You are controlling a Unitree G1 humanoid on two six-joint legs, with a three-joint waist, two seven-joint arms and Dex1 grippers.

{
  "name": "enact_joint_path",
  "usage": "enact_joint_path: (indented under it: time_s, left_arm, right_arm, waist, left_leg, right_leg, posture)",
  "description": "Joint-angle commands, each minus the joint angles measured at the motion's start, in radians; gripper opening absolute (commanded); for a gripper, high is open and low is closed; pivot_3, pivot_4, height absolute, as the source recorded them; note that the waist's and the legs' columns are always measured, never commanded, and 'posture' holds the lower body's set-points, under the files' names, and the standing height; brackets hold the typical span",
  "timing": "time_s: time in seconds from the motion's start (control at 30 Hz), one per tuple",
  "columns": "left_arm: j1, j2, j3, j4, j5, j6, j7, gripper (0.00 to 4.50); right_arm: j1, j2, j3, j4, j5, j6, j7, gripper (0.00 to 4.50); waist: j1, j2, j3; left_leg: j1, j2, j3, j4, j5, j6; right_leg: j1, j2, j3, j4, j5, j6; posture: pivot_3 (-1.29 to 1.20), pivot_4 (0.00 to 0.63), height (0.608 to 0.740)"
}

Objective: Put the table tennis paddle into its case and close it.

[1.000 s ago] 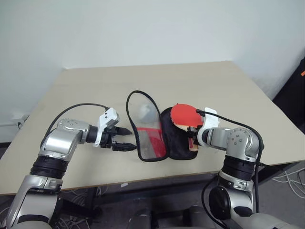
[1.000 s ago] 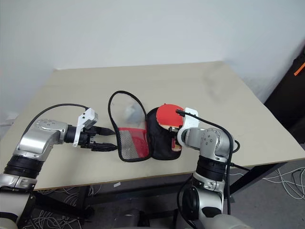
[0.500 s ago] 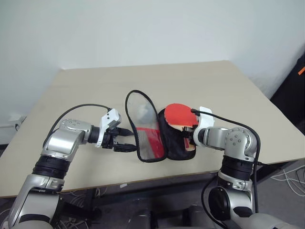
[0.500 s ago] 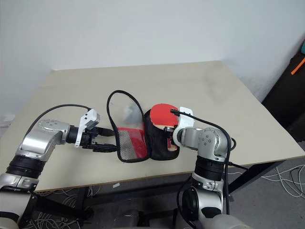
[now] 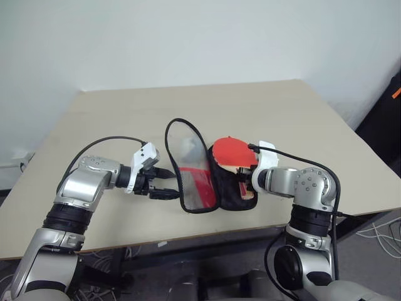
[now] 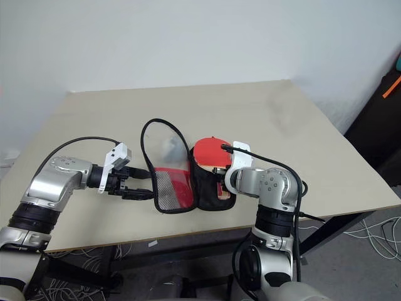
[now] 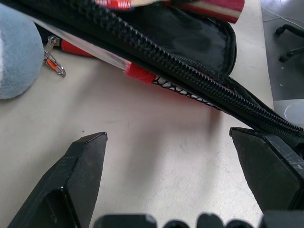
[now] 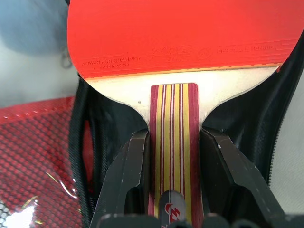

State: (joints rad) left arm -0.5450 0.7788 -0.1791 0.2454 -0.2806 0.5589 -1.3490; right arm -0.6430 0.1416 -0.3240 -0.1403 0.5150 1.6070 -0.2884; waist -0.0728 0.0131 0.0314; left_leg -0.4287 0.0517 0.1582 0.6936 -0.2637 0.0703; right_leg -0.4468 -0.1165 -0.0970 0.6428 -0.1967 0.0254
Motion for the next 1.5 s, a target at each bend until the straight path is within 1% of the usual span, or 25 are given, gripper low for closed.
enact_joint_path:
  time_s: [0.03, 0.13, 0.37, 0.43, 0.57, 0.67, 0.8, 0.87, 0.93, 1.0, 1.03, 1.13, 1.2, 1.27, 1.33, 1.43, 1.5]
  left_arm:
    - [-0.029, 0.012, 0.006, -0.006, 0.01, -0.011, -0.005, 4.5]
    - [-0.032, 0.009, 0.008, -0.006, 0.013, -0.011, -0.006, 4.5]
    - [-0.036, 0.005, 0.007, -0.005, 0.022, -0.012, -0.007, 4.5]
    - [-0.034, 0.005, 0.007, -0.005, 0.025, -0.012, -0.009, 4.5]
    - [-0.033, 0.004, 0.007, -0.006, 0.028, -0.011, -0.01, 4.5]
    - [-0.031, 0.003, 0.007, -0.008, 0.029, -0.01, -0.01, 4.5]
    - [-0.031, 0.0, 0.011, -0.01, 0.026, -0.008, -0.007, 4.5]
    - [-0.038, -0.007, 0.022, -0.012, 0.011, 0.002, -0.006, 4.5]
    - [-0.047, -0.015, 0.03, -0.017, -0.001, 0.016, -0.004, 4.5]
    - [-0.049, -0.018, 0.032, -0.036, -0.018, 0.036, -0.017, 4.5]
    - [-0.049, -0.018, 0.032, -0.043, -0.023, 0.042, -0.023, 4.5]
    - [-0.068, -0.049, 0.037, -0.033, -0.034, 0.047, 0.004, 4.5]
    - [-0.09, -0.094, 0.032, -0.011, -0.024, 0.028, 0.042, 4.5]
    - [-0.112, -0.138, 0.018, 0.013, -0.008, 0.013, 0.071, 4.5]
    - [-0.135, -0.184, 0.001, 0.043, 0.008, -0.01, 0.092, 4.5]
    - [-0.195, -0.283, -0.026, 0.128, 0.033, -0.041, 0.136, 4.5]
    - [-0.228, -0.345, -0.035, 0.193, 0.054, -0.062, 0.172, 4.5]
  right_arm:
    - [0.027, 0.092, 0.02, -0.019, 0.021, 0.007, -0.002, 1.2]
    - [0.049, 0.081, 0.046, -0.019, 0.015, 0.007, -0.002, 1.2]
    - [0.045, 0.084, 0.025, -0.003, -0.036, 0.007, 0.0, 1.2]
    - [0.038, 0.082, 0.028, -0.007, -0.035, 0.007, 0.01, 1.92]
    - [0.02, 0.064, 0.046, -0.023, -0.035, 0.007, 0.043, 3.18]
    - [0.008, 0.047, 0.054, -0.045, -0.029, 0.007, 0.078, 3.18]
    - [-0.034, -0.027, 0.049, -0.123, 0.013, -0.07, 0.176, 3.18]
    - [-0.071, -0.072, 0.002, -0.163, 0.047, -0.141, 0.245, 3.18]
    - [-0.116, -0.157, -0.046, -0.17, 0.064, -0.224, 0.309, 3.18]
    - [-0.183, -0.251, -0.135, -0.117, 0.072, -0.316, 0.338, 3.18]
    - [-0.202, -0.279, -0.159, -0.094, 0.072, -0.346, 0.342, 3.18]
    - [-0.272, -0.394, -0.273, 0.036, 0.058, -0.481, 0.327, 3.18]
    - [-0.299, -0.442, -0.323, 0.082, 0.064, -0.543, 0.315, 3.18]
    - [-0.306, -0.467, -0.345, 0.101, 0.083, -0.581, 0.316, 3.18]
    - [-0.298, -0.476, -0.34, 0.099, 0.091, -0.61, 0.321, 3.18]
    - [-0.288, -0.464, -0.342, 0.083, 0.125, -0.641, 0.324, 3.18]
    - [-0.273, -0.46, -0.317, 0.071, 0.12, -0.66, 0.32, 3.18]
  waist:
    - [0.0, 0.0, 0.0]
    - [0.0, 0.0, 0.0]
    - [0.001, -0.001, 0.0]
    - [0.001, -0.001, 0.0]
    - [0.001, -0.001, -0.001]
    - [0.001, -0.001, -0.001]
    - [0.0, -0.001, 0.0]
    - [0.001, -0.001, 0.0]
    - [0.003, -0.001, 0.0]
    - [0.008, -0.002, 0.0]
    - [0.01, -0.002, 0.0]
    - [0.012, -0.002, 0.0]
    - [0.015, -0.002, 0.0]
    - [0.017, -0.002, 0.0]
    - [0.016, -0.001, 0.0]
    - [0.018, -0.001, 0.0]
    - [0.02, -0.001, 0.0]
  left_leg:
    - [0.0, 0.0, 0.0, 0.0, 0.0, 0.0]
    - [0.0, 0.0, 0.0, 0.0, 0.0, 0.0]
    - [0.0, 0.0, -0.001, 0.0, 0.0, 0.0]
    - [0.0, 0.0, -0.001, 0.0, 0.0, 0.0]
    - [0.001, 0.0, -0.001, 0.0, 0.0, 0.0]
    - [0.001, 0.0, -0.001, 0.0, 0.0, 0.0]
    - [0.001, 0.0, -0.001, 0.0, 0.0, 0.0]
    - [0.001, 0.0, -0.001, 0.0, 0.0, 0.0]
    - [0.001, -0.001, -0.002, 0.0, 0.0, 0.001]
    - [0.001, -0.002, -0.002, 0.0, 0.001, 0.002]
    - [0.0, -0.003, -0.002, 0.0, 0.001, 0.002]
    - [0.001, -0.003, -0.002, 0.0, 0.001, 0.003]
    - [0.001, -0.002, -0.001, 0.0, 0.001, 0.003]
    - [0.001, -0.002, -0.001, 0.0, 0.002, 0.004]
    - [0.001, -0.002, -0.001, 0.0, 0.004, 0.007]
    - [0.001, -0.002, -0.001, 0.0, 0.004, 0.008]
    - [0.001, -0.002, -0.001, 0.001, 0.005, 0.009]
  right_leg:
    - [0.0, 0.0, 0.0, 0.0, 0.0, 0.0]
    - [0.0, 0.0, 0.0, 0.0, 0.0, 0.0]
    - [0.001, 0.0, -0.001, 0.0, 0.0, 0.0]
    - [0.001, 0.0, -0.001, 0.0, 0.0, 0.0]
    - [0.001, 0.0, -0.001, 0.0, 0.0, 0.0]
    - [0.001, 0.0, -0.001, 0.0, 0.0, 0.0]
    - [0.001, 0.0, 0.0, 0.0, 0.0, 0.0]
    - [0.001, 0.0, 0.0, 0.0, 0.0, 0.001]
    - [0.001, 0.0, -0.001, -0.001, -0.001, 0.001]
    - [0.002, -0.001, -0.001, -0.002, -0.001, 0.001]
    - [0.002, -0.002, -0.001, -0.002, -0.002, 0.003]
    - [0.002, -0.002, -0.001, -0.002, -0.002, 0.003]
    - [0.002, -0.002, -0.001, -0.001, -0.002, 0.003]
    - [0.002, -0.002, 0.0, -0.001, -0.002, 0.003]
    - [0.002, -0.001, 0.0, -0.001, -0.002, 0.003]
    - [0.002, -0.001, 0.001, -0.001, -0.001, 0.002]
    - [0.003, -0.001, 0.001, -0.001, 0.0, 0.001]
  posture:
    - [0.0, 0.0, 0.724]
    - [0.0, 0.0, 0.724]
    - [0.0, 0.0, 0.724]
    - [0.0, 0.0, 0.724]
    - [0.0, 0.0, 0.724]
    - [0.0, 0.0, 0.724]
    - [0.0, 0.0, 0.724]
    - [0.0, 0.0, 0.724]
    - [0.0, 0.0, 0.724]
    - [0.0, 0.0, 0.724]
    - [0.0, 0.0, 0.724]
    - [0.0, 0.0, 0.724]
    - [0.0, 0.0, 0.724]
    - [0.0, 0.0, 0.724]
    - [0.0, 0.0, 0.724]
    - [0.0, 0.0, 0.724]
    - [0.0, 0.0, 0.724]
